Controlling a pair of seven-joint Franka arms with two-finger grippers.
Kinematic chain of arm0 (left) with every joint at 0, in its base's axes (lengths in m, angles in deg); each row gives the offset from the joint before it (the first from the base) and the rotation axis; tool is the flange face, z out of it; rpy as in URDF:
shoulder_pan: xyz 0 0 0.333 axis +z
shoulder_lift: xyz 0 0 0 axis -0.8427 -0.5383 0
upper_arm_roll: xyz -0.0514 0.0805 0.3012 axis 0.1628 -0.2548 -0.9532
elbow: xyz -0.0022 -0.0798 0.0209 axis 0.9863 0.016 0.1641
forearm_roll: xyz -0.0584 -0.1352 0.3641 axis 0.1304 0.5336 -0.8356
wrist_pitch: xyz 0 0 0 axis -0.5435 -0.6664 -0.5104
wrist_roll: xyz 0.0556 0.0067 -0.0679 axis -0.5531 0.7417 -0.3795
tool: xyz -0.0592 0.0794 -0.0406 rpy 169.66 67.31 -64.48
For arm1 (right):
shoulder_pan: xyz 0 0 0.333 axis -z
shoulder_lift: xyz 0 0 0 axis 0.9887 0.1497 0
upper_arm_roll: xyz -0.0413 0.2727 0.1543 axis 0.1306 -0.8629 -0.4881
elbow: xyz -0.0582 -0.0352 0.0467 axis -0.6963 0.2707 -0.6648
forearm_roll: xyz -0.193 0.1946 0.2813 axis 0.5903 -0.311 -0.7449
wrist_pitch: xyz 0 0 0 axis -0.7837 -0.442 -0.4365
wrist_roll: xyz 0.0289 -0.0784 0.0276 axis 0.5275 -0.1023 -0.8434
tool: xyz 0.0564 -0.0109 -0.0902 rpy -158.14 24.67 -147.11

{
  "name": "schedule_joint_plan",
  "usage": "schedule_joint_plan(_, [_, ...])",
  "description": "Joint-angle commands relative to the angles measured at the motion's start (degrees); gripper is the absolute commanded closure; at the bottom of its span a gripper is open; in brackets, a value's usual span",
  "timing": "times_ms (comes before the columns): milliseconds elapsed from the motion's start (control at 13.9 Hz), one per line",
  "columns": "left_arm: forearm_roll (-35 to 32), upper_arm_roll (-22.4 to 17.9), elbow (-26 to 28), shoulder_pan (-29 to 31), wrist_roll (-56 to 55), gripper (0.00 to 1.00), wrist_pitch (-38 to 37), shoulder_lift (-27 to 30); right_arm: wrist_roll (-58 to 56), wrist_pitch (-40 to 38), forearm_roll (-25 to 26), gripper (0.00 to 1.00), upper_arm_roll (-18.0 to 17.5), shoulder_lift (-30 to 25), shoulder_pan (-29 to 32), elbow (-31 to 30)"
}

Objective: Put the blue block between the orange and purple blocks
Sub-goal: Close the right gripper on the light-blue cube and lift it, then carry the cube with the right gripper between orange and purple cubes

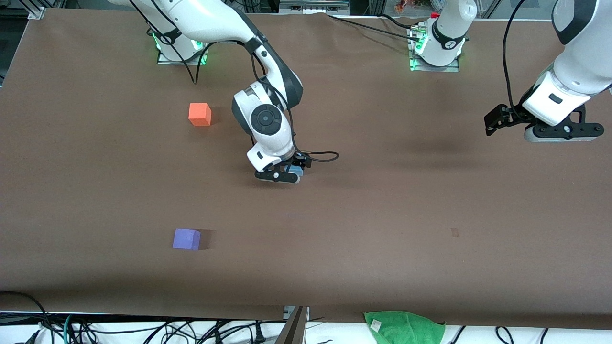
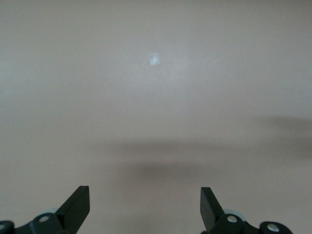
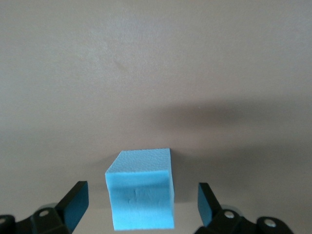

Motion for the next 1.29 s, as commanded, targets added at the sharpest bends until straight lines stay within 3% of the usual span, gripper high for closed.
schedule_joint_plan(0, [0.7,0.2,-1.7,0.5,0.8,0.00,-2.6,-1.1,2.5,3.3,-0.7,0.01,0.6,1.9,-1.9,-0.4])
schedule_joint_plan(215, [0.9,0.2,-1.7,0.5,0.7,0.00,-1.2,-1.0,3.4,5.8,-0.7,0.03,0.6,4.1,-2.9,-0.4])
schedule_joint_plan(287, [0.9,0.2,-1.7,0.5,0.7,0.00,-0.5,-0.7,3.3,5.7,-0.7,0.11,0.6,4.1,-2.9,-0.4])
schedule_joint_plan(575, [0.9,-0.1,-1.7,1.3,0.6,0.00,-0.5,-0.3,1.8,4.2,-0.7,0.66,1.0,2.7,-2.5,-0.7])
schedule_joint_plan(646, [1.0,-0.1,-1.7,1.5,0.5,0.00,-0.5,-0.2,0.8,0.6,-0.5,0.76,1.8,1.6,-2.4,-0.5])
schedule_joint_plan(934, [0.9,-0.1,-1.7,2.1,0.5,0.00,-0.4,-0.2,-14.6,-14.2,-0.8,0.76,8.7,-6.5,0.3,-2.1])
schedule_joint_plan(1221, [0.9,-0.1,-1.3,2.5,0.5,0.00,-0.8,0.4,-32.3,-6.4,-0.8,0.75,9.2,-18.3,10.2,-20.5])
